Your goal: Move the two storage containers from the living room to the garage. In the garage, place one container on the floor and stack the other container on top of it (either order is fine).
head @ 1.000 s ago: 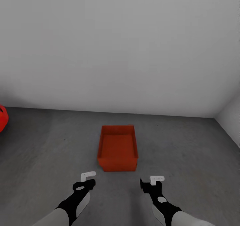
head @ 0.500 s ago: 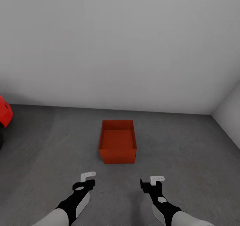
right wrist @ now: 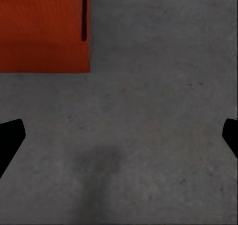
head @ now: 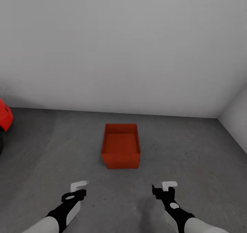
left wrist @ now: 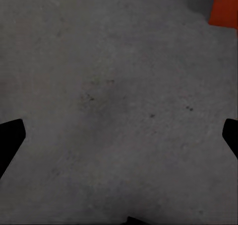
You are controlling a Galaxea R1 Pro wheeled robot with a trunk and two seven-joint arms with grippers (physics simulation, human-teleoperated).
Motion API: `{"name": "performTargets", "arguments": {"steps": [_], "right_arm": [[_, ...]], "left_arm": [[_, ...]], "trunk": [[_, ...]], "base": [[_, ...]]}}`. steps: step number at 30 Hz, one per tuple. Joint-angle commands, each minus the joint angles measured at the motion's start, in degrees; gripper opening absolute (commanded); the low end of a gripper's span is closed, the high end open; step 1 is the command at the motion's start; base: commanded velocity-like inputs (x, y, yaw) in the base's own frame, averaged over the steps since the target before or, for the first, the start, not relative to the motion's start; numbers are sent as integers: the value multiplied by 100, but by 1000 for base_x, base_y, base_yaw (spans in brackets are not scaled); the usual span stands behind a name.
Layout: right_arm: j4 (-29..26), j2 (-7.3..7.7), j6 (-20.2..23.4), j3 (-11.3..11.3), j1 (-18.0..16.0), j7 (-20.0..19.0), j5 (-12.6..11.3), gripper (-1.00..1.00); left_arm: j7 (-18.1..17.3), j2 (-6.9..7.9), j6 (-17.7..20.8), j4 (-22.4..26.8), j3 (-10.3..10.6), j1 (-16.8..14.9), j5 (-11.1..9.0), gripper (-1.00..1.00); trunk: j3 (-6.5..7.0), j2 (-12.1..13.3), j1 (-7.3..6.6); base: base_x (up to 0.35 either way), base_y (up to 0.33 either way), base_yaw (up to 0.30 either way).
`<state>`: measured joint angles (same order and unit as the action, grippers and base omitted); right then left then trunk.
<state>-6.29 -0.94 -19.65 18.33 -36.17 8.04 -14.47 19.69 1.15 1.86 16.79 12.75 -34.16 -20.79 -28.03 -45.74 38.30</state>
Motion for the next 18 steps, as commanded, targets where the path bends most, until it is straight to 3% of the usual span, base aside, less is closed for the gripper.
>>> {"name": "performTargets", "arguments": {"steps": [1, 4, 8, 14, 18], "right_arm": [[5, 168, -16, 65, -4, 18, -45, 100], [107, 473, -5, 72, 10, -24, -52, 100], [691, 624, 34, 74, 38, -56, -51, 100], [802, 644, 74, 81, 95, -67, -46, 100], [815, 653, 299, 84, 725, -73, -38, 100]], "left_arm": [[-34, 108, 13, -113, 51, -2, -114, 100], [-365, 259, -125, -553, 52, -2, -413, 100], [-815, 323, -654, -1369, 52, 1, -872, 100], [-890, 350, -767, -1638, 52, 0, -958, 100], [-909, 365, -769, -1674, 52, 75, -961, 100]], "trunk": [[-5, -5, 1], [-5, -5, 1], [-5, -5, 1], [-5, -5, 1], [-5, -5, 1]], "base": [[0, 0, 0], [0, 0, 0], [0, 0, 0], [0, 0, 0], [0, 0, 0]]}}
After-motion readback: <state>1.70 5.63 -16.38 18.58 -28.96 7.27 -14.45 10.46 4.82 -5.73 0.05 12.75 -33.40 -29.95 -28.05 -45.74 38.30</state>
